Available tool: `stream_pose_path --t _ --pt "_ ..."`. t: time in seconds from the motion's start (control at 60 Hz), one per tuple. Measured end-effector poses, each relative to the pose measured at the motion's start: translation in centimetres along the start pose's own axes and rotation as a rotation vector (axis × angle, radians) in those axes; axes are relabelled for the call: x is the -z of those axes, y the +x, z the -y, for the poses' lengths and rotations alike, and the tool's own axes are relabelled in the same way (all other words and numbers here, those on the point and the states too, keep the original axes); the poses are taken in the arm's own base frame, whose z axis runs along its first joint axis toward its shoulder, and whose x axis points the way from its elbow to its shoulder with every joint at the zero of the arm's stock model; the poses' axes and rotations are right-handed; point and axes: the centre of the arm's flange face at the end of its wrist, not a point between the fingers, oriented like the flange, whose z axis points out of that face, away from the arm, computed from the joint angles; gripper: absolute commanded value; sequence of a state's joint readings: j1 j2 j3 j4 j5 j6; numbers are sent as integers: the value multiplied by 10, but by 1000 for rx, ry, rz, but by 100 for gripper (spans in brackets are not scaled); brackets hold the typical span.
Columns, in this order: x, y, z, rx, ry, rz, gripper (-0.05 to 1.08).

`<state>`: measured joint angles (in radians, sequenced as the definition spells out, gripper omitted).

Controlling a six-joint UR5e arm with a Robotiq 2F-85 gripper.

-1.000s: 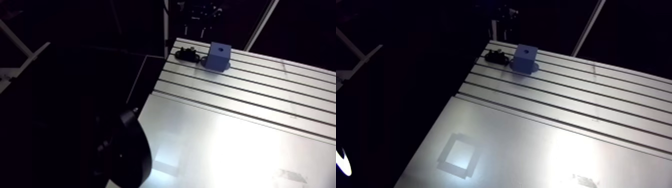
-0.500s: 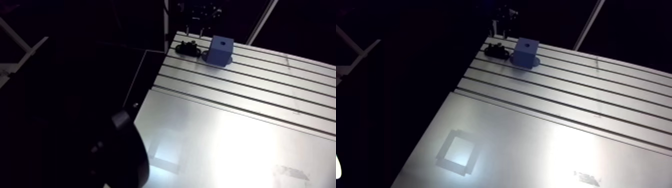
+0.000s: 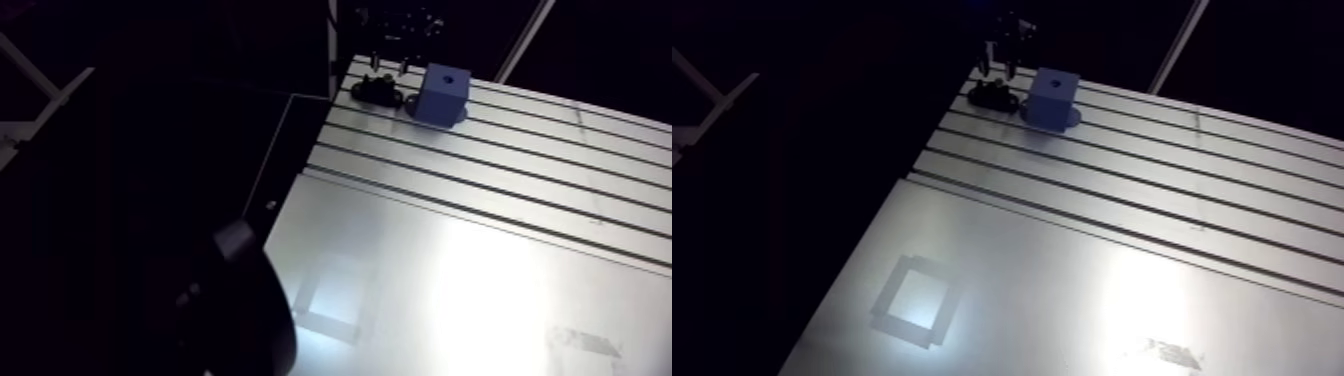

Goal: Pick up the M10 bolt and insert it into the hex recess until seated.

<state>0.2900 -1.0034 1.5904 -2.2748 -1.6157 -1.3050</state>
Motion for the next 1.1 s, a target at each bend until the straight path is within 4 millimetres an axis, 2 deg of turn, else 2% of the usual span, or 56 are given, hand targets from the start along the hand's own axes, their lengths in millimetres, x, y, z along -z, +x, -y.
stream_pose_path --t 1.1 --pt "-18 -1 0 2 -11 23 54"
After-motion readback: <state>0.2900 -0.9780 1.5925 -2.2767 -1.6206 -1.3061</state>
